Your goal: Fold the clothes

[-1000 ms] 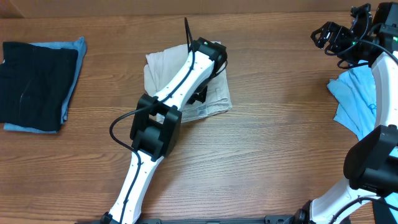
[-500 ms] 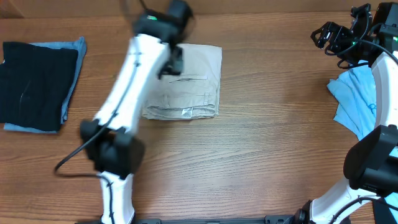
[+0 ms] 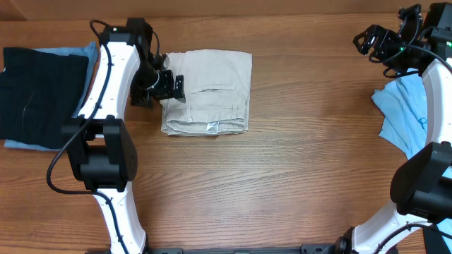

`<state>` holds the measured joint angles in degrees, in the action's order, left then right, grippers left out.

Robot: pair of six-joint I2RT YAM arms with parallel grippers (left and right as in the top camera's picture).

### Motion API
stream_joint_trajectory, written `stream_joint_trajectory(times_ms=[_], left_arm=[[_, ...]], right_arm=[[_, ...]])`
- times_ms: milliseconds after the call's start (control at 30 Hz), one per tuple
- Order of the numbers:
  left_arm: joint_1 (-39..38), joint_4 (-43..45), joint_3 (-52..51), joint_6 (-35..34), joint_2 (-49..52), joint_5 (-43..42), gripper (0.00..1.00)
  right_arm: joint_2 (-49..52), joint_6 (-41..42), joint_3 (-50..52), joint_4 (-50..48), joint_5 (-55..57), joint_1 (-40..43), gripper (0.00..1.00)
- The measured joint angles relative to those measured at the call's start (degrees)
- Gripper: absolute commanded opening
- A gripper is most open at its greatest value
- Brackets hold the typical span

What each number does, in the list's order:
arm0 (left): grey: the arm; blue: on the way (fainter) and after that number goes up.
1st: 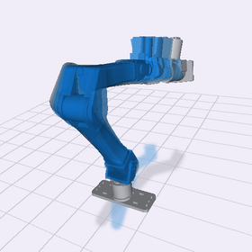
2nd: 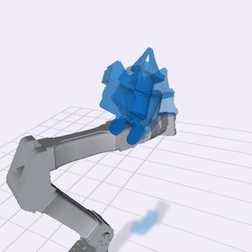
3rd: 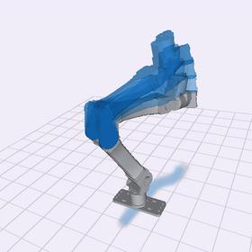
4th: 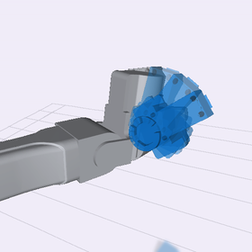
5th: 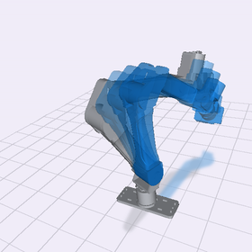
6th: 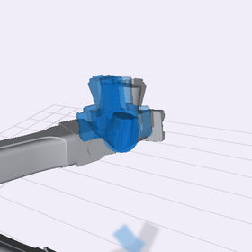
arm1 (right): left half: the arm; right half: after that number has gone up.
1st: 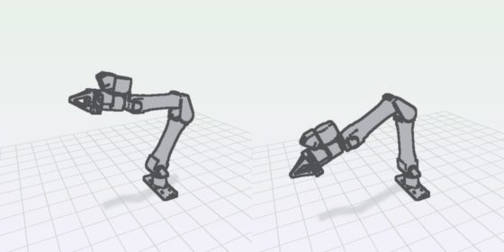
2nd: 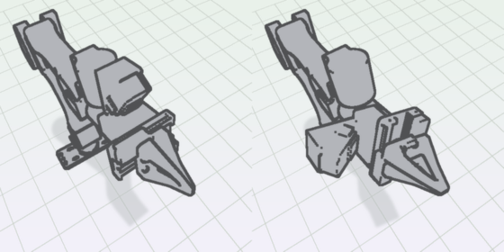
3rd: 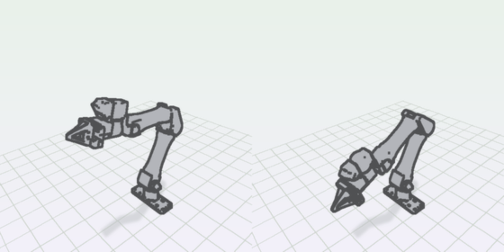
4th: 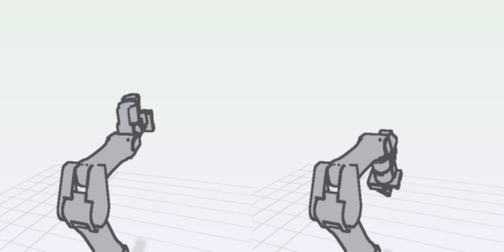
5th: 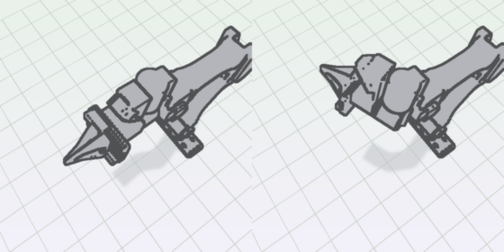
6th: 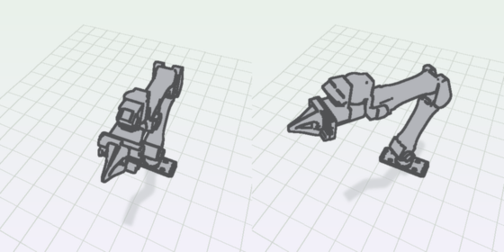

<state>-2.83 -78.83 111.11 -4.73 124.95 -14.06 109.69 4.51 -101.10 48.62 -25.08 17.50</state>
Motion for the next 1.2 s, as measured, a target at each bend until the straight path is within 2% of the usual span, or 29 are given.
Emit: stream_joint_trajectory(times_ms=[167,433,633,933,1067,1200], left_arm=[[-1.3,5.3,-5.1,-0.2,0.1,0.7,1.0],[-5.2,8.0,-5.8,-10.4,0.1,9.7,1.0],[-6.5,11.2,-10.8,-14.7,0.1,11.8,1.0],[-6.6,22.3,-21.5,-16.0,-2.1,11.5,1.0],[-6.6,23.1,-22.4,-16.1,-2.7,12.0,1.0],[-7.0,23.3,-22.4,-13.0,-2.8,13.3,1.0]], right_arm=[[0.0,0.0,0.0,0.0,0.0,0.0,1.0],[0.0,0.0,0.0,0.0,0.0,0.0,1.0],[0.0,0.0,0.0,0.0,0.0,0.0,1.0],[0.0,0.0,0.0,0.0,0.0,0.0,1.0],[0.0,0.0,0.0,0.0,0.0,0.0,1.0],[0.0,0.0,0.0,0.0,0.0,0.0,1.0]])
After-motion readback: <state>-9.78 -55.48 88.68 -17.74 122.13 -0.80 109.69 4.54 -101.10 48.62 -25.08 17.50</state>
